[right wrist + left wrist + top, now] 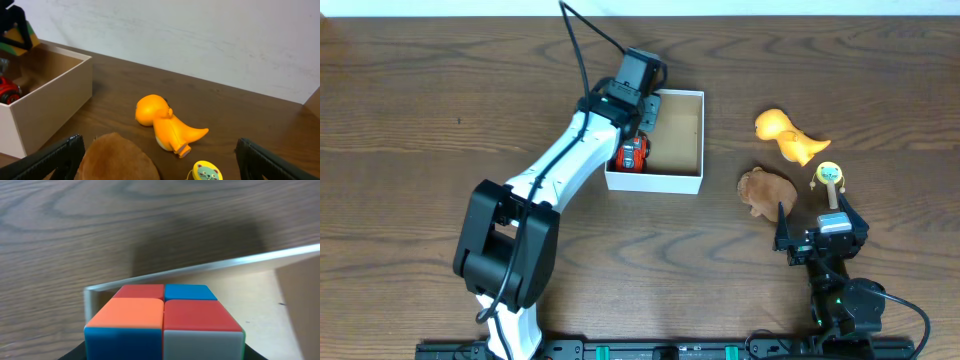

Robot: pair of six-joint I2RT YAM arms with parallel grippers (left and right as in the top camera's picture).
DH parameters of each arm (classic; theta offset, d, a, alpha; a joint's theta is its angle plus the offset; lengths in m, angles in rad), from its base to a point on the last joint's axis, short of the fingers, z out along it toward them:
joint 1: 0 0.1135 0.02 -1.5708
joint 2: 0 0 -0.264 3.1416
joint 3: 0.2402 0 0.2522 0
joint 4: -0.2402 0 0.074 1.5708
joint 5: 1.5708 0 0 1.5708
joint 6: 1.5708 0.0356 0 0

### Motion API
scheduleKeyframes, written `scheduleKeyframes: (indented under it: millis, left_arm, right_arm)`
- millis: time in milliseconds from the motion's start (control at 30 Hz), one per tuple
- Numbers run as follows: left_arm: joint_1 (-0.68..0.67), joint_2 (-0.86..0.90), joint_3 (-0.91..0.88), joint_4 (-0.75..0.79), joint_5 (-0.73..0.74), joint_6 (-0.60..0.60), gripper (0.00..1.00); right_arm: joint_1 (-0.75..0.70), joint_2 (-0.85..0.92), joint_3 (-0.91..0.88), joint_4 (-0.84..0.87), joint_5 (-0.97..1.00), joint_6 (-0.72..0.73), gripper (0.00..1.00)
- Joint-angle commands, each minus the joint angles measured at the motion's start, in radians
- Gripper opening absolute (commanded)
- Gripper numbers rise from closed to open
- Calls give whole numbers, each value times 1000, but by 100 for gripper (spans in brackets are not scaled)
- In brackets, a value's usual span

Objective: Pack container
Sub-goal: 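Lift the cube with the left gripper and carry it over the box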

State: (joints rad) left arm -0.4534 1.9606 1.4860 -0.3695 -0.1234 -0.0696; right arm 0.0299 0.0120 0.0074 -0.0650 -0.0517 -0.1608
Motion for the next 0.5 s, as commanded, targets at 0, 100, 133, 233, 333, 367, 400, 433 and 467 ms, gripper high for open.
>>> scheduleKeyframes:
  millis: [0, 100, 133, 233, 333, 367, 400, 433, 467]
  left_arm:
    - [23, 14, -2, -12, -27, 17, 50]
    - [27, 16, -2, -23, -24, 17, 51]
    - [27, 16, -2, -26, -23, 17, 50]
    - [27, 19, -3, -27, -19, 16, 51]
    - [27, 21, -3, -40, -19, 16, 51]
    - [27, 21, -3, -46, -19, 15, 50]
    - [27, 21, -3, -51, -19, 13, 51]
    - [27, 21, -3, -57, -19, 13, 51]
    - [27, 21, -3, -64, -19, 13, 51]
  right_arm:
    - [-13, -5, -2, -4, 2, 18, 99]
    - [-13, -5, -2, -4, 3, 18, 99]
    - [-13, -5, -2, -4, 3, 18, 99]
    - [-13, -5, -2, -4, 3, 18, 99]
    - [-13, -5, -2, -4, 3, 18, 99]
    - [-13, -5, -2, -3, 3, 18, 99]
    - [-13, -5, -2, -4, 3, 18, 99]
    - [-13, -5, -2, -3, 3, 18, 99]
    - [-13, -5, -2, -4, 3, 18, 99]
